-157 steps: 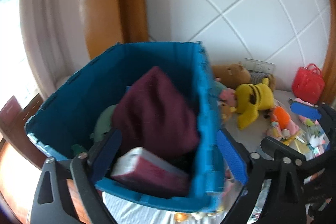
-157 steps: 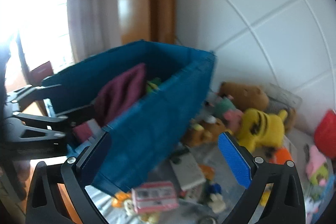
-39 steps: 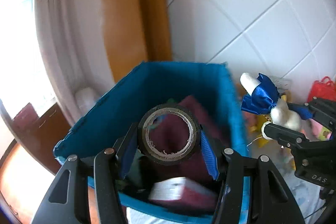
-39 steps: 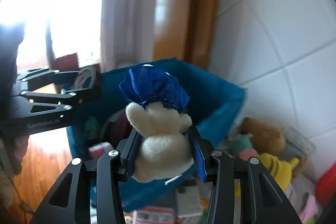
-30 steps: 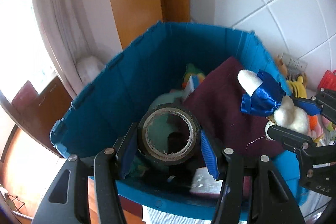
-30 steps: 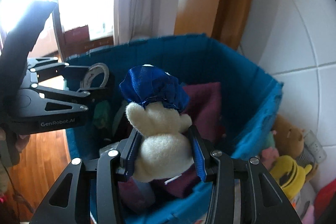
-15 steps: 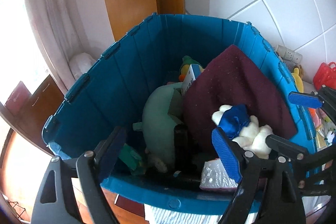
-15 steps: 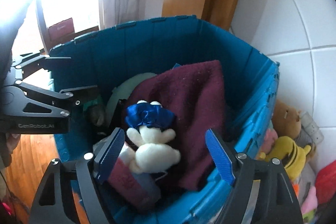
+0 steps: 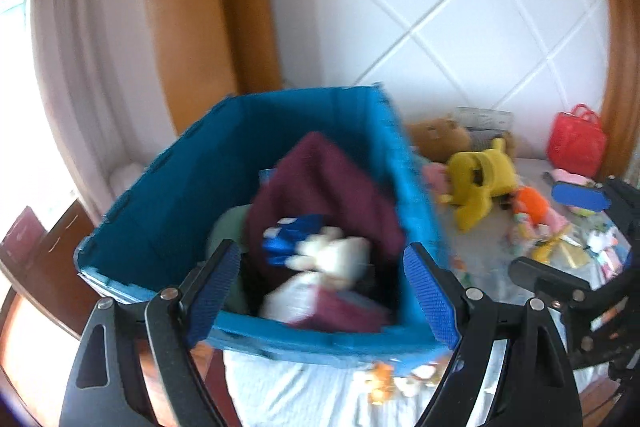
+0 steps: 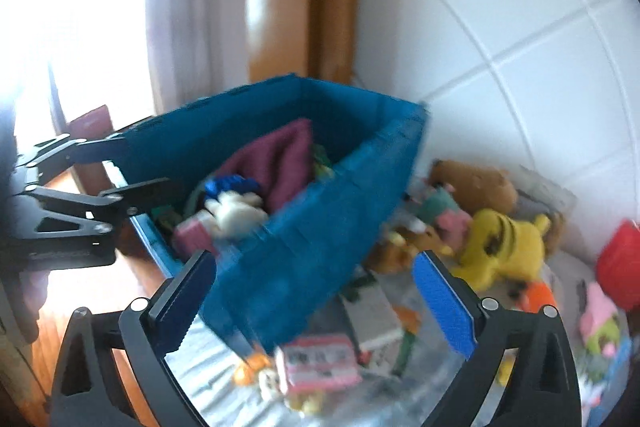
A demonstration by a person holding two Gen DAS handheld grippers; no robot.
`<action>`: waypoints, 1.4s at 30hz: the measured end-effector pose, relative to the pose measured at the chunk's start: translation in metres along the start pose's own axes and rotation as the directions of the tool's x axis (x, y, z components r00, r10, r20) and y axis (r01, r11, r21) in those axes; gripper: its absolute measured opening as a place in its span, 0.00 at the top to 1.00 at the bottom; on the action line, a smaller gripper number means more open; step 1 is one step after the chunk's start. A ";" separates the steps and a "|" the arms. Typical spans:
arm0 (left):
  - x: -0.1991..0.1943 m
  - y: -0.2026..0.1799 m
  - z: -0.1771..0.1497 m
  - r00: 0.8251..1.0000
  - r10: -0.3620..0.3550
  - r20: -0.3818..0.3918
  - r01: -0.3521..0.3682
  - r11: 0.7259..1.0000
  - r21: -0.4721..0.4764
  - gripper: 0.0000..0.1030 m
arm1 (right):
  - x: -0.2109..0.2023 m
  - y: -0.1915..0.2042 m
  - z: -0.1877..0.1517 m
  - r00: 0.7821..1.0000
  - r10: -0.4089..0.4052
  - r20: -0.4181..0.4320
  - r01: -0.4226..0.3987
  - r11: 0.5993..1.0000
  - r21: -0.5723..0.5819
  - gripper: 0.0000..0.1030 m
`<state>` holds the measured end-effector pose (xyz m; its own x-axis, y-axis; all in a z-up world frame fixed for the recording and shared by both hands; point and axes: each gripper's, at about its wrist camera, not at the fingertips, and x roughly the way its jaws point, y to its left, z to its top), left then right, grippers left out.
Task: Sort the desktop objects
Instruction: 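Withdraw both tools from the crate back over the table, then grasp the yellow snack sticks with the left tool while the right tool grasps the wipes packet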
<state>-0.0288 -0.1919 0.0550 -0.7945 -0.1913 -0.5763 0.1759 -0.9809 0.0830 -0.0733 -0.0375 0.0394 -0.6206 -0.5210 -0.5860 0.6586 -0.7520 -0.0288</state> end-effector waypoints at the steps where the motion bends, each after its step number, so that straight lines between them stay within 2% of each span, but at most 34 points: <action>1: -0.005 -0.014 -0.003 1.000 -0.015 0.006 0.015 1.000 0.008 0.18 | -0.010 -0.012 -0.012 1.000 -0.015 -0.005 0.015 1.000 0.019 0.02; 4: -0.018 -0.056 -0.016 0.998 -0.063 -0.007 0.064 0.998 0.025 0.18 | -0.031 -0.040 -0.040 0.999 -0.048 -0.021 0.049 0.997 0.059 0.01; 8: -0.023 -0.108 -0.040 0.993 -0.100 -0.059 0.103 0.994 0.047 0.18 | -0.057 -0.081 -0.087 0.995 -0.079 -0.068 0.086 0.990 0.112 0.01; 14: -0.018 -0.158 -0.091 0.981 -0.106 -0.160 0.113 0.993 0.039 0.18 | -0.066 -0.114 -0.156 0.986 -0.043 -0.160 0.069 0.985 0.161 0.00; 18: -0.005 -0.172 -0.129 0.964 -0.093 -0.249 0.103 0.994 0.026 0.18 | -0.053 -0.125 -0.203 0.968 -0.002 -0.250 0.053 0.979 0.195 0.00; 22: 0.015 -0.173 -0.156 0.949 -0.074 -0.307 0.077 0.997 -0.002 0.18 | -0.035 -0.118 -0.235 0.945 0.038 -0.324 0.024 0.982 0.186 0.00; 27: 0.059 -0.168 -0.189 0.924 -0.058 -0.378 0.055 0.998 -0.018 0.18 | 0.005 -0.110 -0.272 0.913 0.044 -0.406 0.027 0.986 0.167 0.00; 31: 0.094 -0.163 -0.210 0.907 -0.052 -0.417 0.048 0.999 -0.019 0.18 | 0.038 -0.104 -0.302 0.881 0.047 -0.470 0.028 0.988 0.152 0.00; 36: 0.129 -0.161 -0.221 0.893 -0.038 -0.448 0.032 0.999 -0.021 0.18 | 0.070 -0.101 -0.330 0.843 0.041 -0.536 0.038 0.990 0.136 0.01; 38: 0.141 -0.160 -0.224 0.885 -0.037 -0.464 0.027 0.999 -0.028 0.18 | 0.075 -0.103 -0.334 0.832 0.037 -0.553 0.049 0.989 0.140 0.25; 39: 0.145 -0.160 -0.226 0.881 -0.037 -0.471 0.024 0.999 -0.032 0.18 | 0.075 -0.105 -0.333 0.835 0.038 -0.549 0.052 0.988 0.147 0.37; 42: 0.158 -0.162 -0.232 0.867 -0.037 -0.497 0.012 0.999 -0.053 0.18 | 0.072 -0.111 -0.325 0.846 0.034 -0.532 0.062 0.985 0.161 0.43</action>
<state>-0.0480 -0.0546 -0.2377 -0.4059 -0.1122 -0.9070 0.1974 -0.9798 0.0328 -0.0525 0.1398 -0.2622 -0.2761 -0.2510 -0.9278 0.5412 -0.8383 0.0657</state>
